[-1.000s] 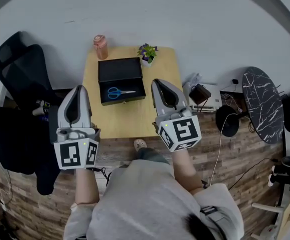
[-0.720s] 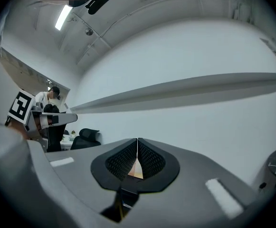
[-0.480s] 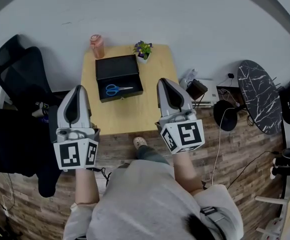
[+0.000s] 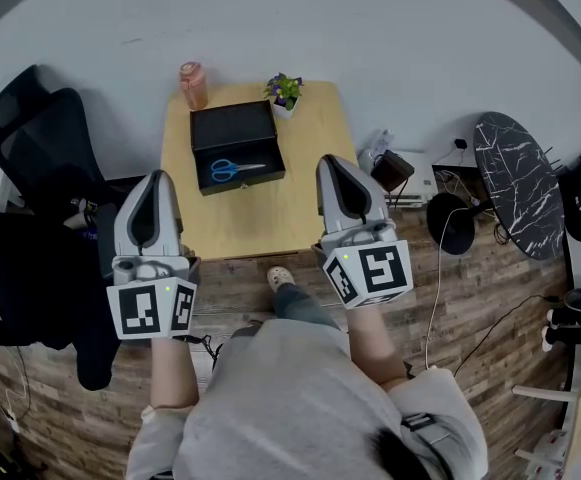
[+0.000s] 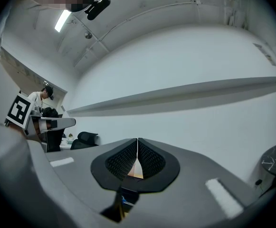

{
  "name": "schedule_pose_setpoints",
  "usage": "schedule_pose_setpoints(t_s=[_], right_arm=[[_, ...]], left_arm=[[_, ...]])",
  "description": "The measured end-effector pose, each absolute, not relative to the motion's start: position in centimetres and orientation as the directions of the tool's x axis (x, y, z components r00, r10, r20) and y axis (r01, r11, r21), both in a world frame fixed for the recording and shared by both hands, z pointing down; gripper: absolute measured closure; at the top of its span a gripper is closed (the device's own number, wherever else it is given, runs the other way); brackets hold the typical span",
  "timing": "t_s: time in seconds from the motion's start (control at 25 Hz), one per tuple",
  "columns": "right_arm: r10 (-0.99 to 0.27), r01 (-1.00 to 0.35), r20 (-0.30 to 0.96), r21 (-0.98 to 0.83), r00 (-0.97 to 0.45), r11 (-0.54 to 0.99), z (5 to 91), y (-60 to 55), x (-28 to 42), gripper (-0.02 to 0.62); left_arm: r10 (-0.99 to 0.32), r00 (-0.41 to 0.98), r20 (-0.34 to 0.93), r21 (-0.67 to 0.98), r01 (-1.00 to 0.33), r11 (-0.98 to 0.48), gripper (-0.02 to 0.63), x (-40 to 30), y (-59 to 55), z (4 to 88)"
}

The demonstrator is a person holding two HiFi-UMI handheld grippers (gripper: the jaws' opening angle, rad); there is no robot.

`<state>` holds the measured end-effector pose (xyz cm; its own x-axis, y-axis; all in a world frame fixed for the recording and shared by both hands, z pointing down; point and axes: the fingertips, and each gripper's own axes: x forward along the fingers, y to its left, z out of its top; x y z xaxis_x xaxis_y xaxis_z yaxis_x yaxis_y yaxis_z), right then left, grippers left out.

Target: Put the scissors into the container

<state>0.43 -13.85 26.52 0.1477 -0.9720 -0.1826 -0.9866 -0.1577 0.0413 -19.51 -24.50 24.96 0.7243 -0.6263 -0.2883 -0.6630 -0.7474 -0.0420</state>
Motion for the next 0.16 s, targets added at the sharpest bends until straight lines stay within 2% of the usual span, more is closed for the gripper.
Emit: schedule_pose_setpoints(t_s=[0.16], right_arm=[[-0.97, -0.986, -0.188, 0.039, 0.152, -0.162, 26.52, -13.23, 0.16, 0.591]], left_arm=[[-0.619, 0.729, -0.293, -0.046, -0.657, -0.752, 0.548, -19.71, -23.92, 24.93]])
